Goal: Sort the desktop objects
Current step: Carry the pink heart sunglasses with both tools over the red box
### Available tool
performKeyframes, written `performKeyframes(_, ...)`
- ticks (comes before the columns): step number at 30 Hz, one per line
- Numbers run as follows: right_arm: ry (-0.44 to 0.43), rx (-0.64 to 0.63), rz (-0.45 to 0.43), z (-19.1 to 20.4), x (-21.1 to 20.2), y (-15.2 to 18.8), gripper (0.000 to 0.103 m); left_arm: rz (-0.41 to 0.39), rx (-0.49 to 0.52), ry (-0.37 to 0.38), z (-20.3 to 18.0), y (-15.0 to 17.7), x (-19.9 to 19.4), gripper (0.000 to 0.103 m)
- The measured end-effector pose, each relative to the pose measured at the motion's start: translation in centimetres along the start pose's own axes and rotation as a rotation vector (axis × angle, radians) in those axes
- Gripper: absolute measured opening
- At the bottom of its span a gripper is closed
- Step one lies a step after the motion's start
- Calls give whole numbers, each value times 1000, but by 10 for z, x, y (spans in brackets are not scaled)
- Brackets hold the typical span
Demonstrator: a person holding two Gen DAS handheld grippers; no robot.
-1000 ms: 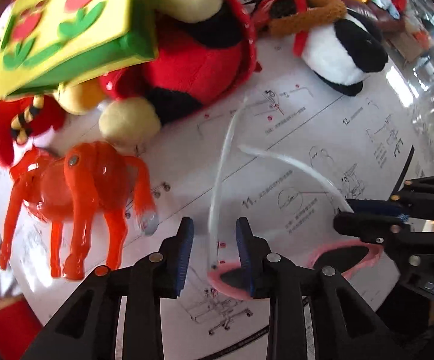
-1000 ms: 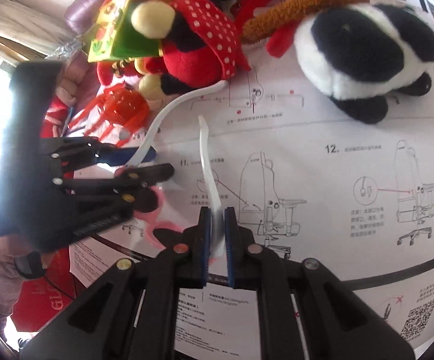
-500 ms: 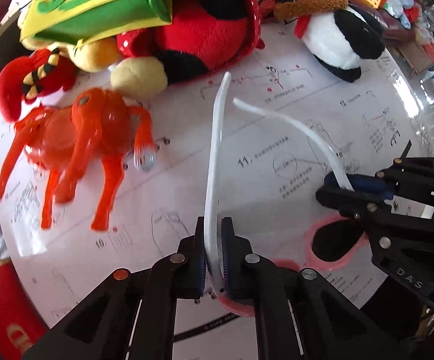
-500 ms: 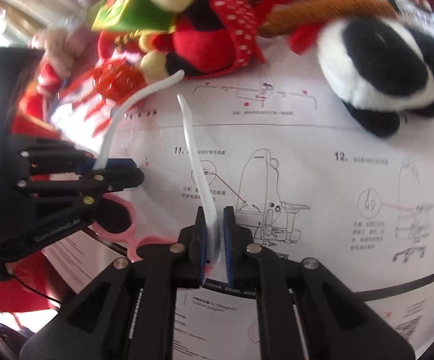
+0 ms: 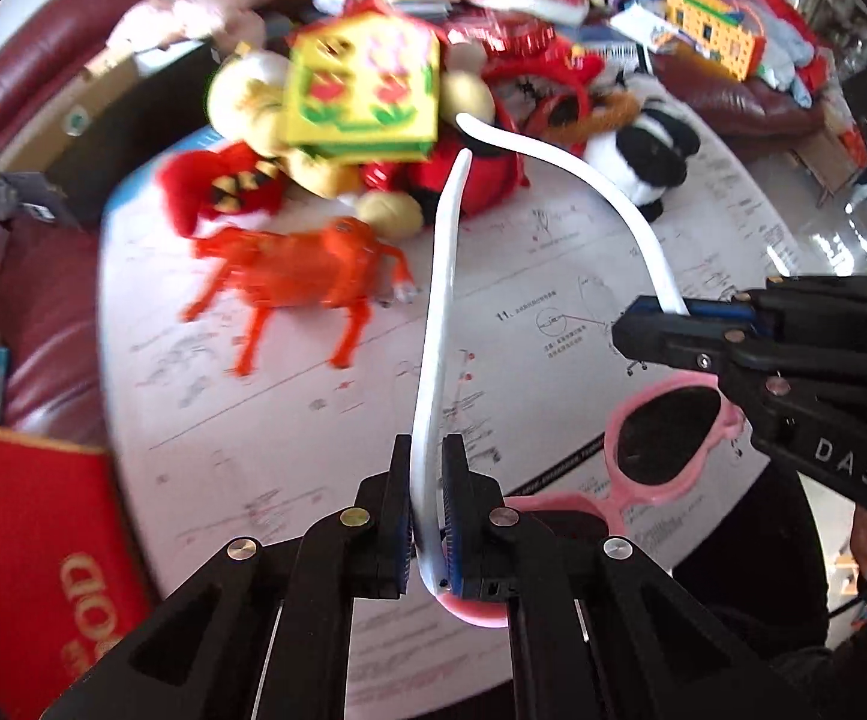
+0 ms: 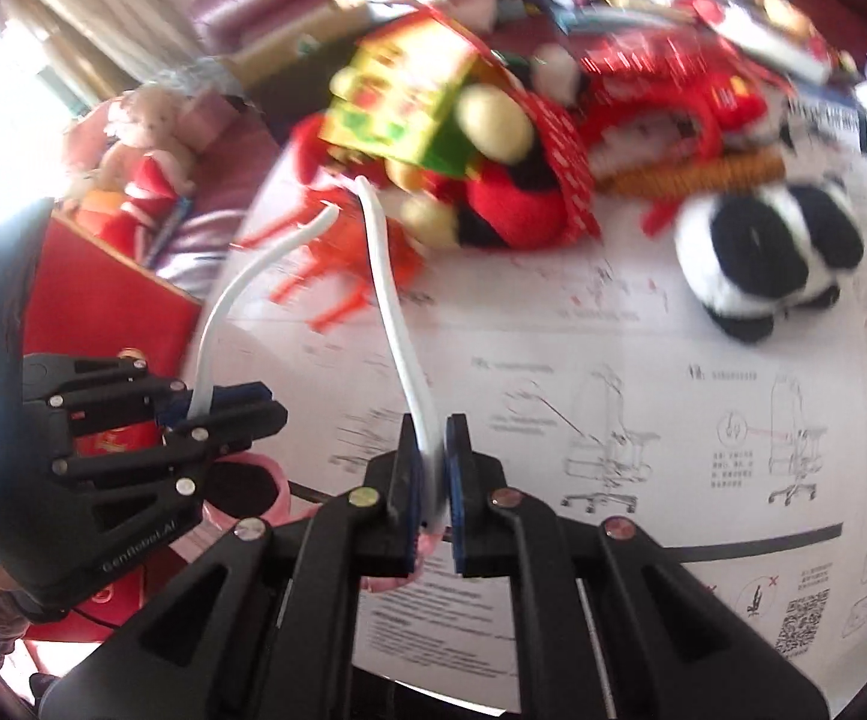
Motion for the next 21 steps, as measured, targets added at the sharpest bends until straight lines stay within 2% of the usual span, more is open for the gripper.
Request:
performKeyframes(5,25,-119,-49,37,-35,-4,8,-74,-18,-25,23,-2,-38,6)
performKeyframes(14,31,-270,-102,118,-62,-14,8,-161,-120,-33,73,43,-89,6)
performKeyframes(21,0,-382,-161,188,-90,-24,8,-275,-245,-20,118,84,-139,6)
Point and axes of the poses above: each gripper's, at about its wrist camera, not at the fingertips, and x roughly the way its jaws point, z to its left, y to its underside, the point moved 2 cm from there along x, roughly the way its jaws point, and after that the axes turned 14 degrees about z, right-handed, at the moved point
